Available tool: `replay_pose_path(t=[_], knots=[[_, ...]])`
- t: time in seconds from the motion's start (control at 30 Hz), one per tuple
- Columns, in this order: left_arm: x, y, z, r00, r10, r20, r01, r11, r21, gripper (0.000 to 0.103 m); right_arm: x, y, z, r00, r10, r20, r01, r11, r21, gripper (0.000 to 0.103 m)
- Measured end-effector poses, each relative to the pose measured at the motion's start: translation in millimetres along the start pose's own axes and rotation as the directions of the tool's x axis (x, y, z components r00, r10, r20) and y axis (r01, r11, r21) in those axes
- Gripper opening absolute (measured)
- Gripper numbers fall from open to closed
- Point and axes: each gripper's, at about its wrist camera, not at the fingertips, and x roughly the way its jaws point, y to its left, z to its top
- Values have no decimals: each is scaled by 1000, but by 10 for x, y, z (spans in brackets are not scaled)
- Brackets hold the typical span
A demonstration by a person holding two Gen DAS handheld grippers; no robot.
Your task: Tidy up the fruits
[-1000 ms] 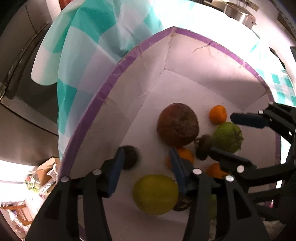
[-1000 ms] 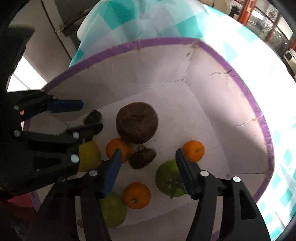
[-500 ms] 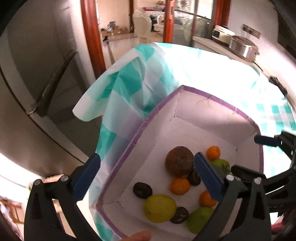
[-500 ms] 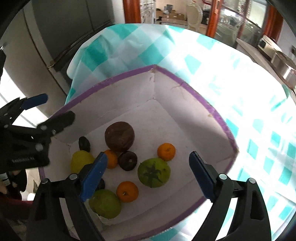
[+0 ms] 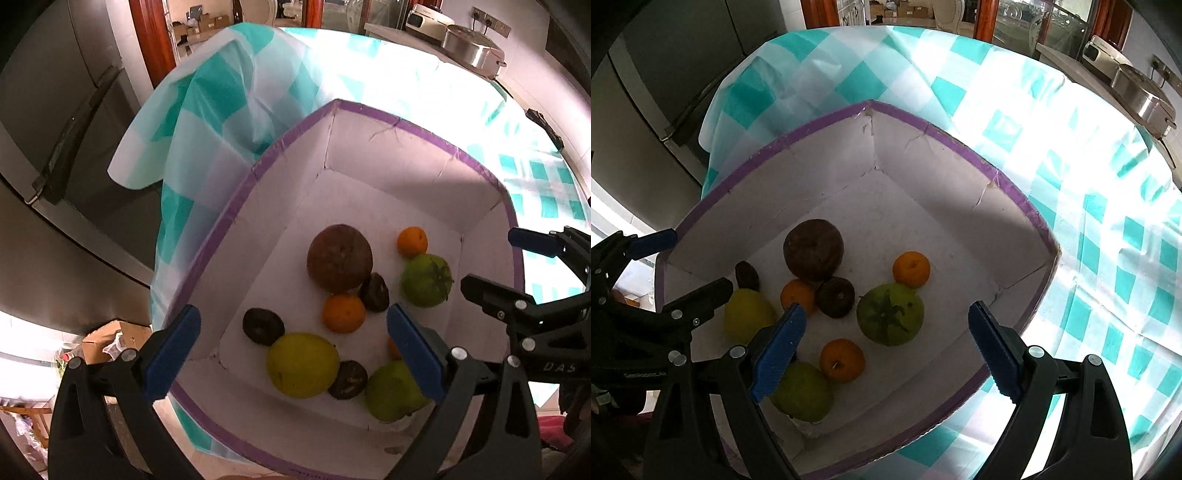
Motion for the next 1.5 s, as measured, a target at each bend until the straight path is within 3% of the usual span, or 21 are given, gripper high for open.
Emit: replay_pose_path(t=[1.5], knots=[[-185,-43,-143,1000,-16,19,16,1000,10,101,-119,61,-327,999,-26,-20,26,999,33,87]])
